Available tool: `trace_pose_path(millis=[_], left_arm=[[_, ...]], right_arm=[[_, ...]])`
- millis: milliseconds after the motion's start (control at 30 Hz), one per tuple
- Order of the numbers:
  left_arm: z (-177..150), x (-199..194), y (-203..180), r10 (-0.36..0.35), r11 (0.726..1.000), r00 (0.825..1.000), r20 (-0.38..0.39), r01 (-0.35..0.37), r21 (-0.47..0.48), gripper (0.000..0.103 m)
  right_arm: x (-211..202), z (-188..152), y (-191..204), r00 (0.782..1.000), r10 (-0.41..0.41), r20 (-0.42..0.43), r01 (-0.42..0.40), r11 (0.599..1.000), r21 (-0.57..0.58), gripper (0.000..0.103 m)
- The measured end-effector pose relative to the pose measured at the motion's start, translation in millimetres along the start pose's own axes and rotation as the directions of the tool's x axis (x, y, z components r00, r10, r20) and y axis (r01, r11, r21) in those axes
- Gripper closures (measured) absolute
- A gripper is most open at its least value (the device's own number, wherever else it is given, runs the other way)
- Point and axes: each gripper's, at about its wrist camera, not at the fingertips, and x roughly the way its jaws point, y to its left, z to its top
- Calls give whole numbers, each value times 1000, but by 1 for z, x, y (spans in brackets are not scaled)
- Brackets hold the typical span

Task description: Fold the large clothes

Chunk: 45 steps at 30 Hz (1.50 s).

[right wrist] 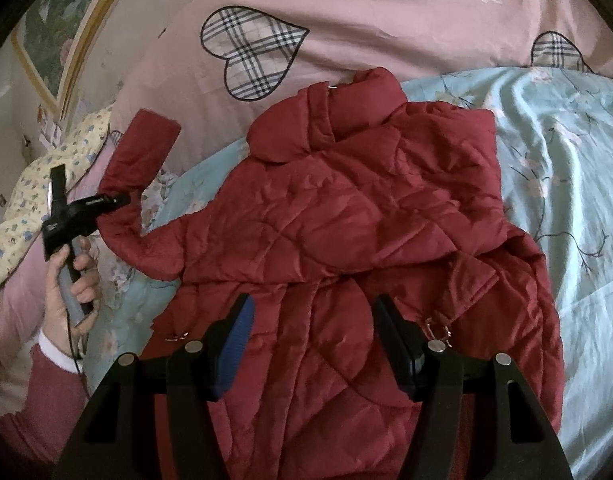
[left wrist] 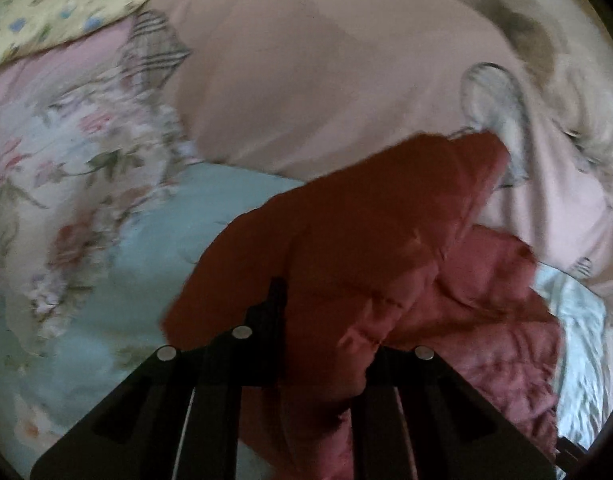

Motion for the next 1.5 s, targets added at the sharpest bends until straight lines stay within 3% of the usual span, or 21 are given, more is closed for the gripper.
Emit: trace_pose_path(millis=[267,467,833,1100,1267,1400,1433,1500], left_arm=[[-20,-16,-87,-152,985,988,-7,152,86,94],[-43,-7,-136,-220,968,974,-54,225,108,94],[-101,39,-192,-244,951,957,-154,268,155,94],[-124,52,-206,-216,942,961,-172,251,220,92],[-129,51,-209,-214,931,961,-175,255,260,86],[-129,51,-210,-214,925,959,-185,260,276,80],[-130,50,-211,-221,922,957,-189,269,280,71],[-131,49,-212,-241,910,948,-208,295,291,57]], right_arm=[[-10,3,-15,1000,-22,16,22,999,27,39],[-13,9,-27,999,-26,26,25,998,51,38],[0,27,-47,999,23,41,-28,991,131,38],[19,50,-73,992,98,76,-115,960,257,38],[45,69,-94,971,221,89,-239,898,370,38],[80,78,-107,954,294,63,-289,842,454,38],[87,80,-108,951,302,62,-296,836,463,38],[96,83,-107,947,317,54,-306,834,458,58]])
